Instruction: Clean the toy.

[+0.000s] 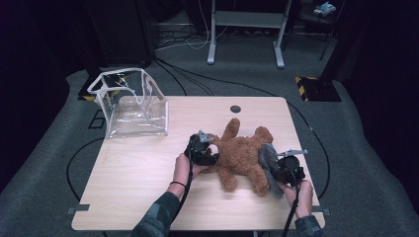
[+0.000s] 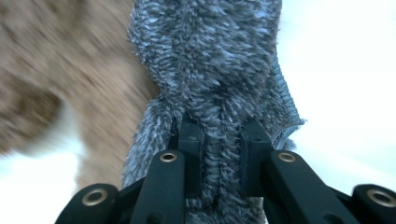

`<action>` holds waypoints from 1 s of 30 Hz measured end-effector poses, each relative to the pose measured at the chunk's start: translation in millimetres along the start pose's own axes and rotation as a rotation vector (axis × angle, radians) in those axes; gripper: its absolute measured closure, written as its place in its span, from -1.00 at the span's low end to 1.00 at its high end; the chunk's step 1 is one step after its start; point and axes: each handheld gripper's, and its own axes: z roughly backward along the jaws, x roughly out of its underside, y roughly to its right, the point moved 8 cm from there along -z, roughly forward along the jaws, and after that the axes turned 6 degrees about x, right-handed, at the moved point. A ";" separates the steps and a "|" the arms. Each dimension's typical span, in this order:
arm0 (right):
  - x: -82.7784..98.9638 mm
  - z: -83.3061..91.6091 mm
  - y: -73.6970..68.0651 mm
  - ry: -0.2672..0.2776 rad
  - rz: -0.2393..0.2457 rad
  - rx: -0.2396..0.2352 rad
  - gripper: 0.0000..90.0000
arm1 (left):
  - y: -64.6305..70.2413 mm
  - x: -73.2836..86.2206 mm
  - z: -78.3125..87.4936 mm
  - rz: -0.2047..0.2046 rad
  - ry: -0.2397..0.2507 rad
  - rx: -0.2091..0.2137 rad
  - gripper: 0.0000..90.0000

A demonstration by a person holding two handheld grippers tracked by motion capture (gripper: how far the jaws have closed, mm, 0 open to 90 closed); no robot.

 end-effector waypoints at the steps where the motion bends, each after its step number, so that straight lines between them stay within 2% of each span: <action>1: 0.4 3.3 4.0 0.006 -0.009 0.004 0.67 | 0.5 -0.9 -0.9 0.013 0.009 -0.002 -0.16; 2: 0.4 3.3 4.0 0.006 -0.009 0.004 0.67 | 0.5 -0.9 -0.9 0.013 0.009 -0.002 -0.16; 3: -4.5 14.6 8.0 0.039 -0.027 0.009 0.67 | -0.6 -1.1 -0.8 0.004 -0.003 0.001 -0.16; 5: -14.4 26.7 3.7 0.077 -0.028 0.008 0.66 | -0.7 -2.6 -1.8 0.015 0.000 -0.001 -0.16; 6: -20.6 31.7 -0.8 0.100 -0.005 0.000 0.66 | -0.7 -2.9 -2.0 0.020 -0.003 0.001 -0.16; 7: -20.6 31.7 -0.8 0.100 -0.005 0.000 0.66 | -0.7 -2.9 -2.0 0.020 -0.003 0.001 -0.16; 9: -35.5 39.7 -20.3 0.136 0.030 -0.021 0.66 | -2.0 -3.1 -2.1 0.014 -0.007 0.000 -0.16; 11: -42.5 39.4 -33.1 0.138 0.053 -0.033 0.66 | -2.9 -3.2 -2.0 0.016 -0.015 0.006 -0.16; 12: -49.2 32.9 -47.9 0.137 0.088 -0.031 0.66 | -3.9 -3.5 -2.6 0.021 -0.014 0.012 -0.16; 14: -51.3 22.4 -58.4 0.119 0.106 -0.019 0.66 | -6.2 -4.1 -3.4 0.046 -0.005 0.021 -0.16; 15: -51.3 22.4 -58.4 0.119 0.106 -0.019 0.66 | -6.2 -4.1 -3.4 0.046 -0.005 0.021 -0.16; 17: -49.8 12.5 -58.7 0.115 0.128 0.031 0.66 | -8.0 -5.2 -3.8 0.055 -0.009 0.036 -0.16; 18: -47.8 10.2 -56.7 0.112 0.127 0.034 0.66 | -8.2 -5.9 -4.7 0.065 -0.007 0.039 -0.16; 19: -43.9 8.9 -54.0 0.105 0.122 0.034 0.66 | -9.3 -5.9 -4.6 0.054 -0.018 0.041 -0.16; 20: -40.1 8.1 -50.3 0.098 0.128 0.049 0.66 | -9.5 -6.7 -5.8 0.066 -0.010 0.041 -0.16; 25: -13.6 6.1 -30.1 0.056 0.077 0.050 0.67 | -12.0 -9.2 -7.7 0.072 -0.032 0.045 -0.16; 28: -13.0 9.9 -24.7 0.051 0.071 0.064 0.66 | -12.7 -10.6 -8.6 0.071 -0.031 0.042 -0.16; 29: -15.6 13.7 -24.7 0.061 0.068 0.060 0.66 | -13.3 -11.1 -9.1 0.077 -0.027 0.040 -0.16; 30: -25.4 24.5 -26.2 0.086 0.074 0.067 0.66 | -14.1 -11.8 -9.5 0.086 -0.030 0.043 -0.16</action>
